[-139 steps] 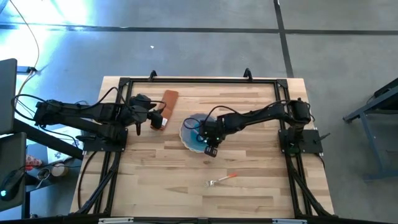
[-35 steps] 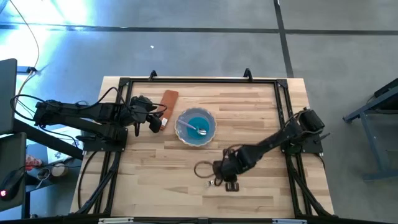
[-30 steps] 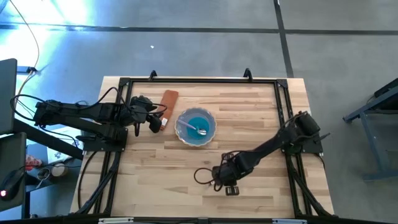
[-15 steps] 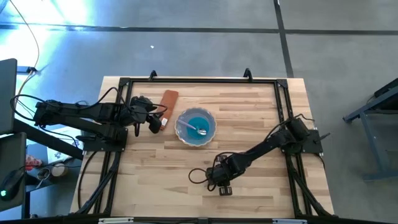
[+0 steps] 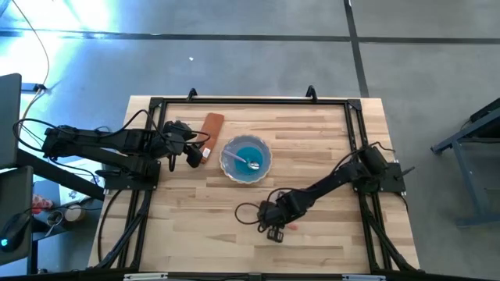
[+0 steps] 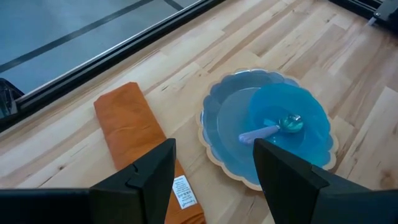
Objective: Set table place
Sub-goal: Put the orange fork to the right of the light blue plate
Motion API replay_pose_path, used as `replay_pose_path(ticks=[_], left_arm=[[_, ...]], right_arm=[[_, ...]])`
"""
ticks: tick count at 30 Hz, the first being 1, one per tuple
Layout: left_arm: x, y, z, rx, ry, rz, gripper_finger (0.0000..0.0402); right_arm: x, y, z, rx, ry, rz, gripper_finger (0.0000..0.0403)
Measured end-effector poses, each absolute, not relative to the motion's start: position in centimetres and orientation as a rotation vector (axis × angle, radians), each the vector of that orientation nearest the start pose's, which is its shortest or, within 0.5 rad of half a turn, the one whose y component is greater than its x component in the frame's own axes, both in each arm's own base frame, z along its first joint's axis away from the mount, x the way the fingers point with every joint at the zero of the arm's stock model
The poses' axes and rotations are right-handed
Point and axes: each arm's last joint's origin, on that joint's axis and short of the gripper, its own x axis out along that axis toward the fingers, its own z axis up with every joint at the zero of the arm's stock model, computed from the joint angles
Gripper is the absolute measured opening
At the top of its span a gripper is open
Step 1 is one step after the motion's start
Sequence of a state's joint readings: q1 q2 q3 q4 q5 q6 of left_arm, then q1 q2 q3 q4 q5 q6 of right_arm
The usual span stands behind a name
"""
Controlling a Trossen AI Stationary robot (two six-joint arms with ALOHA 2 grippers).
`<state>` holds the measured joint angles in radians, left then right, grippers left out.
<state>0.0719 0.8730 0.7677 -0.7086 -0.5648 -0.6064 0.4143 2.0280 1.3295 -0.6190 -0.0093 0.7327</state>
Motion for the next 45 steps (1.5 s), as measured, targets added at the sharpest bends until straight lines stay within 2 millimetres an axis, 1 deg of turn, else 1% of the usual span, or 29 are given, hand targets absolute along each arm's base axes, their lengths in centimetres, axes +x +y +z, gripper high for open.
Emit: replay_pose_path(ticks=[1,4,7,10,13,15,19,24,26,28,30,33,38,40,45], left_arm=[[16.2,2.7,27.3,-0.353,0.589,0.816,0.0205],[16.2,2.7,27.3,-0.353,0.587,0.816,0.0205],[16.2,2.7,27.3,-0.354,0.586,0.815,0.0205],[16.2,2.7,27.3,-0.354,0.585,0.815,0.0205],[16.2,2.7,27.3,-0.355,0.583,0.815,0.0205],[16.3,2.7,27.3,-0.356,0.579,0.814,0.0205],[16.3,2.7,27.3,-0.357,0.577,0.814,0.0205],[16.3,2.7,27.4,-0.36,0.576,0.815,0.0205],[16.3,2.7,27.4,-0.364,0.574,0.815,0.0205],[16.3,2.7,27.4,-0.368,0.572,0.817,0.0205],[16.3,2.7,27.4,-0.374,0.569,0.818,0.0205],[16.3,2.7,27.4,-0.377,0.571,0.813,0.0205],[16.3,2.7,27.3,-0.377,0.573,0.811,0.0205],[16.3,2.7,27.3,-0.369,0.578,0.805,0.0205],[16.3,2.7,27.3,-0.366,0.58,0.803,0.0205]], right_arm=[[35.4,15.3,13.8,0.394,1.341,-0.178,0.0004],[34.4,13.7,15.0,0.421,1.298,-0.438,0.0002],[33.4,12.1,17.5,0.502,1.192,-0.699,0.0001],[31.8,10.4,19.2,0.554,1.138,-0.935,0.0001],[30.9,8.3,20.9,0.581,1.018,-1.115,0.0001],[30.8,6.8,21.4,0.601,0.979,-1.198,0.0001],[31.6,3.4,21.5,0.671,0.93,-1.263,0.0],[33.3,-0.7,21.0,0.707,0.892,-1.238,0.0],[33.7,-2.1,20.6,0.742,0.912,-1.228,0.0],[33.7,-2.9,20.3,0.755,0.942,-1.228,0.0],[33.7,-3.3,20.0,0.762,0.958,-1.239,0.0],[33.8,-3.1,19.3,0.787,0.964,-1.231,0.0],[32.7,-2.2,15.4,0.923,0.961,-1.217,0.0],[32.3,-1.9,14.5,0.974,0.934,-1.201,0.0],[32.1,-2.0,13.7,1.02,0.87,-1.185,0.0]])
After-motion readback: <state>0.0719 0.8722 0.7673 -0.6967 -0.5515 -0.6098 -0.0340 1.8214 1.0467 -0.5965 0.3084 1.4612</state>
